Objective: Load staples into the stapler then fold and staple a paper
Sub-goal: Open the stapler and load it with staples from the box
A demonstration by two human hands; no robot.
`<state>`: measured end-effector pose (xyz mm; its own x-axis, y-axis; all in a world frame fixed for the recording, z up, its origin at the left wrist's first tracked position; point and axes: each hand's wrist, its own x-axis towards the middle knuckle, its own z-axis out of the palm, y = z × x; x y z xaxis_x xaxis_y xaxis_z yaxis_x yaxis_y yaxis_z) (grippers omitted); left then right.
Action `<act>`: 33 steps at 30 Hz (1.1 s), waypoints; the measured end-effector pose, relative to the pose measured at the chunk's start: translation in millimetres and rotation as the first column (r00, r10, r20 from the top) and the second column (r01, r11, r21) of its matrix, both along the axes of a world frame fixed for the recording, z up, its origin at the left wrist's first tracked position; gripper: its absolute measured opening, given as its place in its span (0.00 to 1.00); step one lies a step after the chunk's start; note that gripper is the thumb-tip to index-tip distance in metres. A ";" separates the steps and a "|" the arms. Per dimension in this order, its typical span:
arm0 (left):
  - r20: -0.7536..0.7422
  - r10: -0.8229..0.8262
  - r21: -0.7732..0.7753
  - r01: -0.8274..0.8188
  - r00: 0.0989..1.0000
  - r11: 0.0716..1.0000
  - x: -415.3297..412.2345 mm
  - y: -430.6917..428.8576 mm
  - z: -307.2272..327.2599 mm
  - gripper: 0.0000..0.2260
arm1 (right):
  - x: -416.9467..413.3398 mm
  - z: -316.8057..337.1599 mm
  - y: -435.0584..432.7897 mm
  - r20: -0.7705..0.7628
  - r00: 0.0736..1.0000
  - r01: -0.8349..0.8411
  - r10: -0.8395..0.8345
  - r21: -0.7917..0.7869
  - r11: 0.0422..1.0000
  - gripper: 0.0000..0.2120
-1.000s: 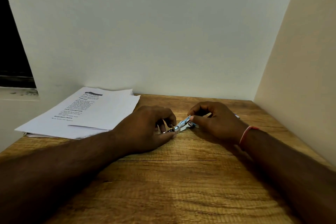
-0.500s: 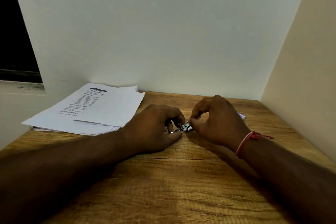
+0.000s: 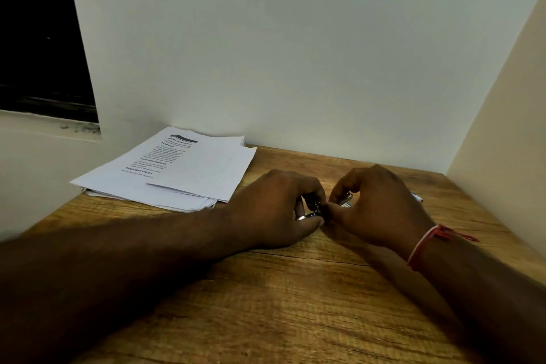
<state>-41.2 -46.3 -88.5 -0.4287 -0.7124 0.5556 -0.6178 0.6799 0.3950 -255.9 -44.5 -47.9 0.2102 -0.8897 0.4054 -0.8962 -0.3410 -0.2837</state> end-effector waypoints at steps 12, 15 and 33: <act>-0.008 -0.001 0.016 0.001 1.000 1.000 -0.2 0.6 -0.6 0.09 | 8.7 0.2 -3.6 0.100 0.988 0.099 -0.117 0.172 0.980 0.12; -0.014 0.007 0.015 -0.007 1.000 1.000 0.1 0.7 -0.8 0.09 | 8.8 -2.0 -4.4 0.213 0.970 0.062 -0.114 0.234 0.970 0.10; -0.068 0.018 0.008 -0.018 0.998 1.000 1.3 -0.3 -0.6 0.08 | 6.2 -17.4 -20.6 0.140 0.989 0.008 -0.056 0.320 0.948 0.07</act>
